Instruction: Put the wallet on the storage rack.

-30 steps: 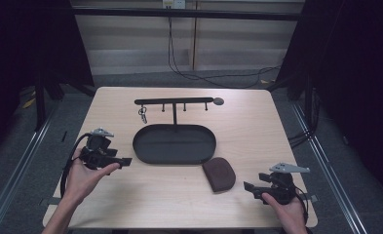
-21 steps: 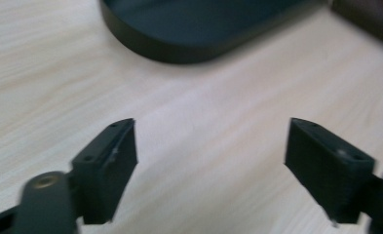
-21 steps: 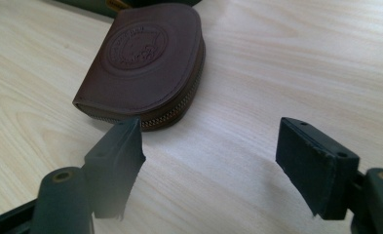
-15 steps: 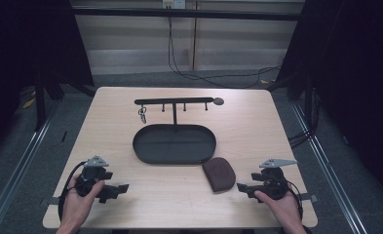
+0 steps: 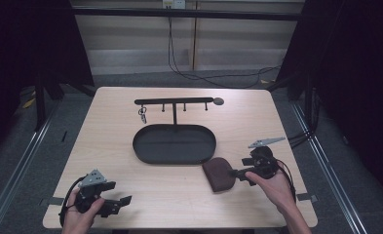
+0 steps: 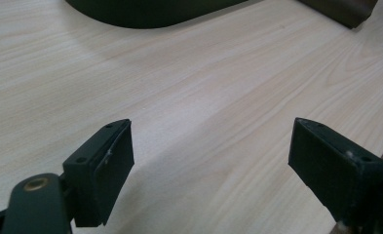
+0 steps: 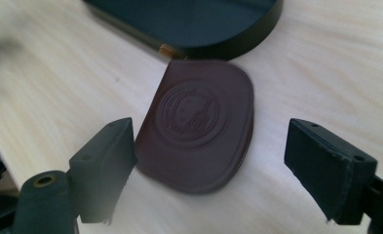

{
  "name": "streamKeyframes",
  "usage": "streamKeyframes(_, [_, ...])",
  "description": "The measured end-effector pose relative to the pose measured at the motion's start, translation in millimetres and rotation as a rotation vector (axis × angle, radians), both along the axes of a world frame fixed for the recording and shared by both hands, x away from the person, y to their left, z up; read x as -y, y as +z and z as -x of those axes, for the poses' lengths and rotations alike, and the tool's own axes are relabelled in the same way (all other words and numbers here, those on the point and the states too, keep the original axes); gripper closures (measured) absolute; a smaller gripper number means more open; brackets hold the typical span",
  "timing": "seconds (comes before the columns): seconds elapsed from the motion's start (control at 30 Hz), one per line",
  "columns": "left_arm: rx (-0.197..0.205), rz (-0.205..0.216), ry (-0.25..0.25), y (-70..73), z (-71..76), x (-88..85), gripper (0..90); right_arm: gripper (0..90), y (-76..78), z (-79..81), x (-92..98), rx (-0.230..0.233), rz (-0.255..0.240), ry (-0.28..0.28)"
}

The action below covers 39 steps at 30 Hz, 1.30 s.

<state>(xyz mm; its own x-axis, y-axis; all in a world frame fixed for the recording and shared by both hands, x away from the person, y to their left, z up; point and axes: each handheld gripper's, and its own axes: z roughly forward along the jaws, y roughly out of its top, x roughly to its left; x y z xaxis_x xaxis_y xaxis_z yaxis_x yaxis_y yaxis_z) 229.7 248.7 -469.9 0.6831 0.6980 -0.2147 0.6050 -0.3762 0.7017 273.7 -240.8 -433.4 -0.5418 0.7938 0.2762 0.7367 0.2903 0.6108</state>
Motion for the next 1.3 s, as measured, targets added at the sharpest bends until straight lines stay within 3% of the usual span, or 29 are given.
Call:
streamKeyframes(0.13, [0.002, 0.018, -0.003, 0.4, 1.7, 1.2, 16.6, 18.6, -3.7, -9.4, -7.0, -0.039, 0.052, 0.026])
streamKeyframes(0.27, [-0.021, 0.0, -0.024, -2.1, -2.6, 4.2, 17.1, 22.9, -9.8, -17.8, -16.7, -0.096, 0.122, 0.047])
streamKeyframes(0.37, [-0.016, -0.003, -0.037, -1.7, -4.9, 6.1, 18.4, 26.0, -12.9, -22.1, -19.1, -0.126, 0.118, 0.055])
streamKeyframes(0.4, [-0.023, -0.003, -0.052, -1.9, -6.2, 7.1, 18.4, 26.3, -14.0, -24.7, -19.9, -0.143, 0.127, 0.053])
streamKeyframes(0.43, [-0.019, -0.013, -0.056, -2.6, -5.8, 8.9, 18.4, 26.5, -15.3, -31.4, -22.6, -0.187, 0.165, 0.056])
streamKeyframes(0.53, [-0.025, -0.007, -0.063, -2.9, -5.1, 9.1, 18.4, 28.1, -14.4, -36.2, -24.6, -0.223, 0.173, 0.059])
streamKeyframes(0.6, [-0.026, -0.005, -0.068, -2.2, -4.1, 8.3, 18.5, 31.1, -13.0, -40.4, -27.0, -0.24, 0.199, 0.05])
streamKeyframes(0.63, [-0.024, -0.003, -0.067, -2.2, -3.9, 8.2, 18.5, 29.2, -12.2, -45.6, -29.2, -0.273, 0.223, 0.05])
streamKeyframes(0.73, [-0.027, -0.016, -0.068, -2.2, -3.6, 7.5, 18.5, 26.9, -11.5, -49.3, -32.6, -0.289, 0.239, 0.049])
streamKeyframes(0.83, [-0.03, -0.011, -0.07, -1.7, -3.3, 6.6, 18.5, 25.3, -14.5, -56.5, -39.3, -0.357, 0.267, 0.053])
streamKeyframes(0.9, [-0.03, -0.013, -0.075, -1.9, -3.5, 7.0, 18.5, 25.2, -16.2, -58.4, -40.5, -0.365, 0.274, 0.058])
streamKeyframes(0.97, [-0.029, -0.016, -0.076, -1.9, -3.4, 7.3, 18.5, 25.0, -18.3, -62.1, -46.2, -0.41, 0.289, 0.063])
streamKeyframes(1.3, [-0.027, -0.007, -0.064, -0.4, -2.3, 3.2, 18.5, 26.2, -27.2, -71.0, -54.2, -0.47, 0.312, 0.066])
